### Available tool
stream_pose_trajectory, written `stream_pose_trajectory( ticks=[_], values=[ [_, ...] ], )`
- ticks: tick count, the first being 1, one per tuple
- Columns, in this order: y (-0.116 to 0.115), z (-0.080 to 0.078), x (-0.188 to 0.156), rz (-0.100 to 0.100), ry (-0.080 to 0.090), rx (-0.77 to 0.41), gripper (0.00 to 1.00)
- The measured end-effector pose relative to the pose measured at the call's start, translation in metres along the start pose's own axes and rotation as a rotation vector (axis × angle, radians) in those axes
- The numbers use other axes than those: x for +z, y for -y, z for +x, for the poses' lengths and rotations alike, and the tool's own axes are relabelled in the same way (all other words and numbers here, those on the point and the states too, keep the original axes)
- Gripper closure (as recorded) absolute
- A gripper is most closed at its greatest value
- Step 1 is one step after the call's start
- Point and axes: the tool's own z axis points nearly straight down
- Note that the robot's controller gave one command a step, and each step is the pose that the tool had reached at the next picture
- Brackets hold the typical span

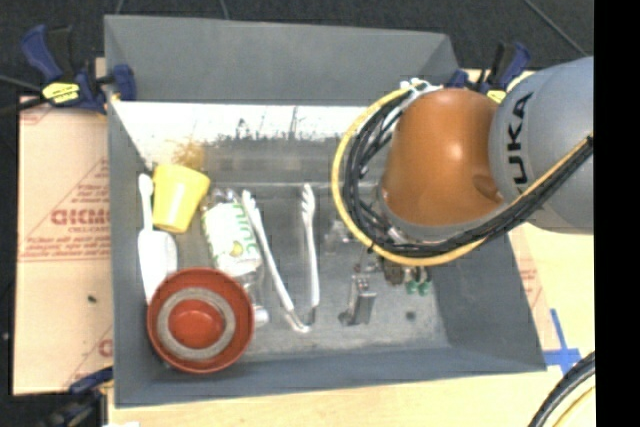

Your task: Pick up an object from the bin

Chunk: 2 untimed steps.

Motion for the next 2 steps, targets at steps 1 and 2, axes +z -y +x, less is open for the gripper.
stream_pose_trajectory(
  ticks=[1, 2],
  values=[
    [0.000, -0.002, -0.004, 0.000, 0.008, 0.002, 0.00],
    [-0.019, -0.083, 0.104, 0.004, 0.016, -0.481, 0.00]
  ],
)
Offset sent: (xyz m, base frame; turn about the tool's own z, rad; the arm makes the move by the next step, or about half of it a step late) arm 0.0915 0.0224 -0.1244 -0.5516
